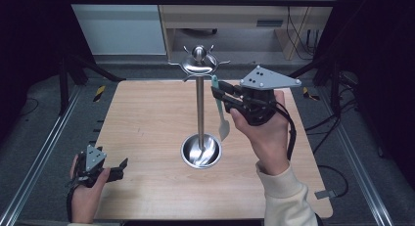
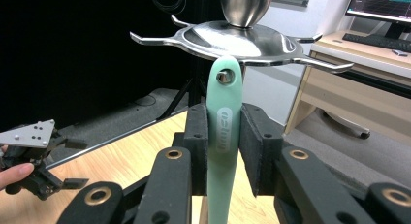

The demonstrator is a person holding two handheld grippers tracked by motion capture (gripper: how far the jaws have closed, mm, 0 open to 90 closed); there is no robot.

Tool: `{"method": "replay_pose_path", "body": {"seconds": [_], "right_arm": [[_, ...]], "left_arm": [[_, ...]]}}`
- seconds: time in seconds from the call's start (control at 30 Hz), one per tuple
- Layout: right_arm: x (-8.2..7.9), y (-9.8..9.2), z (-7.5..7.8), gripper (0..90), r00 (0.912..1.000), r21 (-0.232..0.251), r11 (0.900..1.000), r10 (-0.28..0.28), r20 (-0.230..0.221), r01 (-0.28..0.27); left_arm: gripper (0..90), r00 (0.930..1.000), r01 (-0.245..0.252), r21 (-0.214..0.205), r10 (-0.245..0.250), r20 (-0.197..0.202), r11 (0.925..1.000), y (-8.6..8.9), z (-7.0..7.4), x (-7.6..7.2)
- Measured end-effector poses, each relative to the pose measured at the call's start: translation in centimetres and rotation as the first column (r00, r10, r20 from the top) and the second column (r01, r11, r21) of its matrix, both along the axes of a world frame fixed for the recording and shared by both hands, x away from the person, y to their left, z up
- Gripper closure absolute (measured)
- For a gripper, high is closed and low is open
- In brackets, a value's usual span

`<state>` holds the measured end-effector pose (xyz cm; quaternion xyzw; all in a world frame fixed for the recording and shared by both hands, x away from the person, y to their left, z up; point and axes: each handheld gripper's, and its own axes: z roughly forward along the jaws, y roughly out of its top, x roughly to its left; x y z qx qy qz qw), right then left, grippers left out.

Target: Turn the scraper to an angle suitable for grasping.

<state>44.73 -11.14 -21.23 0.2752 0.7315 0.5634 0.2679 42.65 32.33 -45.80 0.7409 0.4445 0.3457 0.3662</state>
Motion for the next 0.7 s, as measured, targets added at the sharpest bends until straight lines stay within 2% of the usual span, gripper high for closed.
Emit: {"method": "replay_pose_path", "body": {"seconds": [0.27, 0.37, 0.7], "right_arm": [[0.06, 0.18, -0.27, 74.1, 0.9999, 0.017, 0.9998, -0.003, 0.011, 0.003], [0.13, 0.15, -0.55, 73.9, 0.9999, 0.04, 0.9992, -0.002, 0.012, 0.002], [0.13, 0.19, -0.66, 73.4, 0.9999, 0.047, 0.9989, -0.003, 0.016, 0.002]], "left_arm": [[3.2, 1.0, 0.002, 0.002, -0.002, -0.002, 1.0, -0.01, 0.01, 0.05], [3.2, 1.0, 0.001, 0.003, -0.001, -0.003, 1.0, -0.01, 0.01, 0.03], [3.2, 1.0, 0.001, 0.001, -0.001, -0.003, 1.0, 0.05, 0.03, 0.03]]}}
